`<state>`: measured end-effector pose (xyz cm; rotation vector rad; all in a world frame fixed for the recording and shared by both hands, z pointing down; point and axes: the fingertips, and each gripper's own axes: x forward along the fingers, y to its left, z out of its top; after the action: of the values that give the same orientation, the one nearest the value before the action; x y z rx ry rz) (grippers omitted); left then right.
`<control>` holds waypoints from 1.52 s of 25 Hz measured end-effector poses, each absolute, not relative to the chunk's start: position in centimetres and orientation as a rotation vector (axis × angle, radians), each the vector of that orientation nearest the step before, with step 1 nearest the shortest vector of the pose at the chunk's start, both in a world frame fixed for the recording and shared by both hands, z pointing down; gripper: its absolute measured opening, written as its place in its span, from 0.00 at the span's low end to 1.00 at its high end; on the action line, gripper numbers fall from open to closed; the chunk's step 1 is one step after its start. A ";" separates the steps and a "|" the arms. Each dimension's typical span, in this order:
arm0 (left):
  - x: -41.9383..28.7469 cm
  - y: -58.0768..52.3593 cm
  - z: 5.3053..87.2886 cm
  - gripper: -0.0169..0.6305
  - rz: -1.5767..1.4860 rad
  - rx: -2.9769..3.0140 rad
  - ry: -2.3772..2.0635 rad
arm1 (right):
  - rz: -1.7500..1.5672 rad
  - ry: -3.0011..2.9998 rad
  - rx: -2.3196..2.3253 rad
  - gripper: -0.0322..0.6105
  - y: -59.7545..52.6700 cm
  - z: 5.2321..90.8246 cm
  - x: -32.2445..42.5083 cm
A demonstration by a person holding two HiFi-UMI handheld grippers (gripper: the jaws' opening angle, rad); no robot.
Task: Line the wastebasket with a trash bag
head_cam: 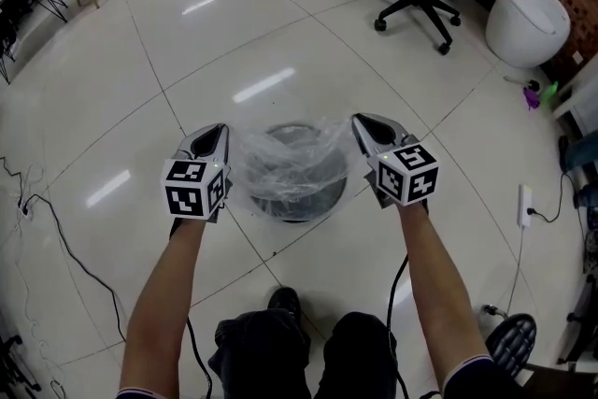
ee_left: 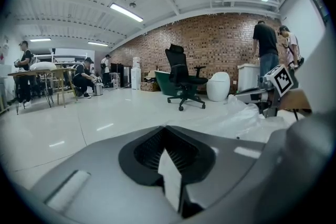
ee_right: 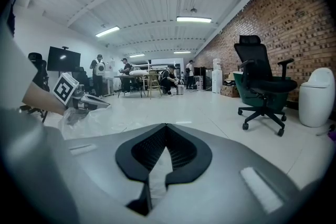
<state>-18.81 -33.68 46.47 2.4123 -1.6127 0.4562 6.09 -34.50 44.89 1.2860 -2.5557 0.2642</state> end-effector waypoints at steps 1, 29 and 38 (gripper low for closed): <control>-18.8 -33.9 46.5 0.04 0.449 2.411 -1.613 | 0.262 -2.554 1.287 0.05 -34.7 45.0 6.0; -21.7 -38.4 54.6 0.04 0.477 2.242 -1.705 | 0.201 -2.407 1.313 0.05 -40.9 52.0 9.7; -22.9 -39.4 57.8 0.04 0.522 2.206 -1.702 | 0.235 -2.371 1.301 0.05 -42.1 55.7 9.3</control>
<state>-22.85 -39.43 57.84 2.2063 -1.7022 0.5219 9.31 -42.13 55.71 1.3014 -2.3714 0.2351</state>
